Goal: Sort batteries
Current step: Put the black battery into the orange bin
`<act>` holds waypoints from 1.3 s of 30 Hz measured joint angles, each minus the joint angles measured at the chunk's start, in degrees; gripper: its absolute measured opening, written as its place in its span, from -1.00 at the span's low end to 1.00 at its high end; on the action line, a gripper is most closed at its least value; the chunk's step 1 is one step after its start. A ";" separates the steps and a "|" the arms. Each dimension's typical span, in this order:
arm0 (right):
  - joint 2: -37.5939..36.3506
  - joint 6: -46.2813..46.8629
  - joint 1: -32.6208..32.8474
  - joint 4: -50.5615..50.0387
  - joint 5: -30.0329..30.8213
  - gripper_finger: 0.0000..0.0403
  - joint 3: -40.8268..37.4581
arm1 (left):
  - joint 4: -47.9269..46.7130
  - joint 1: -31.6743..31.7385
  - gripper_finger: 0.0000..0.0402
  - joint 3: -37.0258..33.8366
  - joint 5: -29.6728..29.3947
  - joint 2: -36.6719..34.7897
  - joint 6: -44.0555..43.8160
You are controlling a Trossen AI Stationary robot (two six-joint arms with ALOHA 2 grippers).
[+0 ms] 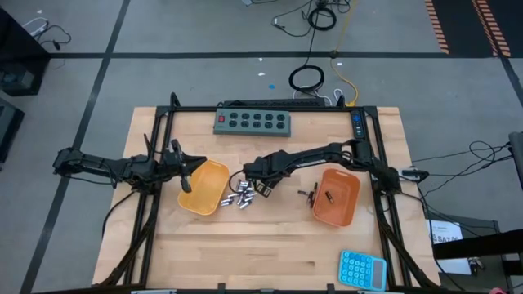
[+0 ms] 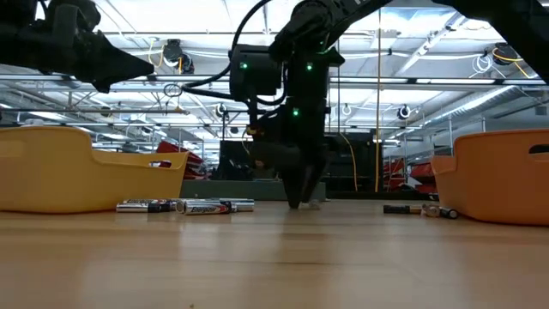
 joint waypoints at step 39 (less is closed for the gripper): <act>-26.06 25.89 2.17 3.97 -16.82 -0.20 -28.69 | -1.35 -2.05 -0.84 0.00 2.69 0.00 -2.99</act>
